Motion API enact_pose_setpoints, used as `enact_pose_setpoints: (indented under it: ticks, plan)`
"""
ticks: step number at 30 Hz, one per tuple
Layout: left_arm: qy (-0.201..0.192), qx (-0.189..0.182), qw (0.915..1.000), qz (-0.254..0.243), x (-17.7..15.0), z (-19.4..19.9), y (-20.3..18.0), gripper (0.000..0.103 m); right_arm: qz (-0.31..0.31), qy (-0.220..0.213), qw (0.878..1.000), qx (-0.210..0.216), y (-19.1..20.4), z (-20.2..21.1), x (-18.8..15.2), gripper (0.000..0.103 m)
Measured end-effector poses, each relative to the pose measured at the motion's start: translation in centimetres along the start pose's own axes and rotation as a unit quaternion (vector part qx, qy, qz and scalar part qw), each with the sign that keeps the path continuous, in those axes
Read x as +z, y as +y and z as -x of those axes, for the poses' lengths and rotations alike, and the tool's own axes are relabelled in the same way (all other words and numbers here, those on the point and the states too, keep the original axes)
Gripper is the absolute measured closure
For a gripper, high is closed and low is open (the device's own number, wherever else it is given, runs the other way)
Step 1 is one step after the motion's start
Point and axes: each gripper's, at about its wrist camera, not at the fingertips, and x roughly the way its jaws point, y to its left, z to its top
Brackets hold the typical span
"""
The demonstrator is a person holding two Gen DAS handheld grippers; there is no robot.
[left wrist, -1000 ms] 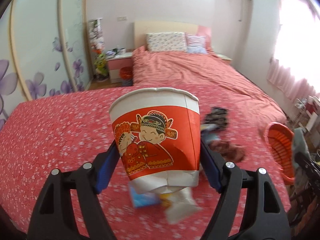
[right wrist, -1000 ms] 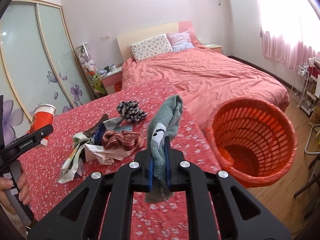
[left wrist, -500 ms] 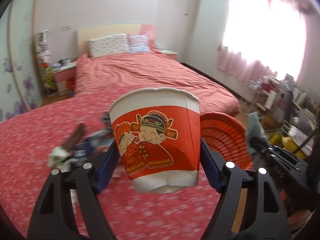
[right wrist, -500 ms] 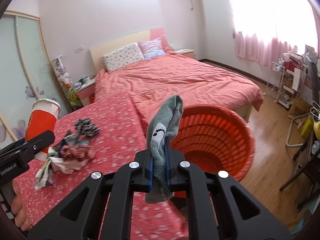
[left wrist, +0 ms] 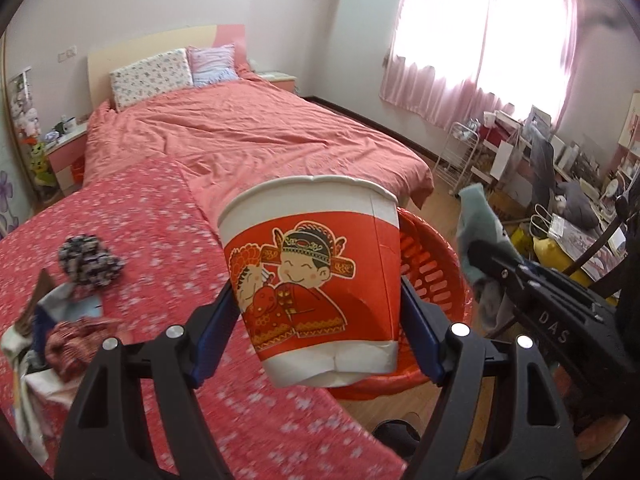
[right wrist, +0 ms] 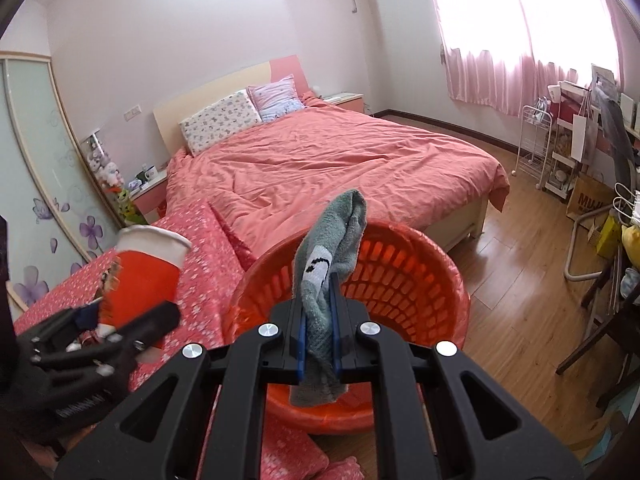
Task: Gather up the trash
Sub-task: 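Carry the cup and sock to the orange basket and release both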
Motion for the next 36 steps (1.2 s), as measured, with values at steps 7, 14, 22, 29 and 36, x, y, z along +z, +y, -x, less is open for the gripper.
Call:
enact_pose_setpoints:
  ticks: [7,14,22,29,36]
  plan:
    - [0.023,-0.01,0.9996,-0.011,0.9,-4.5,-1.6,0.028,-0.022,-0.011,1.0,0.003,-1.9,-0.9,1.0,0.093]
    - [0.046,0.028,0.9985,-0.009,0.9,-7.4,-0.6,0.015,-0.038,-0.01,0.999,-0.012,-2.8,-2.4,1.7,0.066]
    - [0.04,0.058,0.9973,0.023,0.1,-4.7,3.3,0.015,-0.028,-0.003,0.999,-0.027,-2.3,-1.2,1.2,0.056]
    - [0.024,0.099,0.9942,0.035,-1.7,0.1,6.1,0.015,-0.008,0.0,1.0,-0.017,0.4,-0.1,0.9,0.053]
    - [0.005,0.153,0.9866,0.055,-4.9,5.8,10.8,0.015,0.039,0.012,0.999,0.006,5.1,0.6,-1.0,0.052]
